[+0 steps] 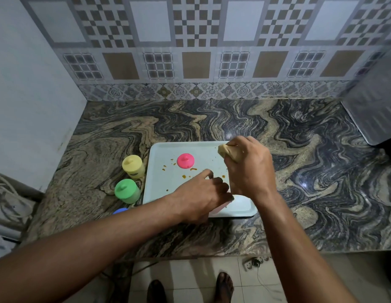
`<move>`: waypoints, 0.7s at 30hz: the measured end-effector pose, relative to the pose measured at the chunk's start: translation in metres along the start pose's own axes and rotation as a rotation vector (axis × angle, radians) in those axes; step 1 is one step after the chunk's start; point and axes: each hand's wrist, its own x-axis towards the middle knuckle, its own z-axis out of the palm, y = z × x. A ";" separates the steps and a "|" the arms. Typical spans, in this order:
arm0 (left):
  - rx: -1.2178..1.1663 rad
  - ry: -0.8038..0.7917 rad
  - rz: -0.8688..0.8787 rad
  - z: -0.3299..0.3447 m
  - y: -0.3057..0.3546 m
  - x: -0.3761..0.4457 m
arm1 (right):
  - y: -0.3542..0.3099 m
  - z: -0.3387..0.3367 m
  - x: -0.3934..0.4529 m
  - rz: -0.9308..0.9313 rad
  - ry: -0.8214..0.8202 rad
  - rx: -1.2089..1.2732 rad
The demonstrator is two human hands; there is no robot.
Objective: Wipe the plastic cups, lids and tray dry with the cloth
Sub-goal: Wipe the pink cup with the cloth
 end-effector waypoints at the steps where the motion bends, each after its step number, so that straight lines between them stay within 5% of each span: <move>1: -0.006 0.005 -0.002 -0.002 -0.001 0.000 | 0.004 -0.001 0.000 0.009 -0.013 0.026; 4: -0.052 0.042 -0.059 -0.001 0.000 -0.002 | 0.009 -0.005 -0.006 0.055 -0.038 0.093; 12: -0.696 0.366 -0.411 0.025 0.000 -0.028 | 0.039 -0.002 -0.033 0.351 -0.036 0.373; 21: -0.704 0.556 -0.541 0.037 0.010 -0.053 | 0.050 0.006 -0.061 0.399 -0.021 0.605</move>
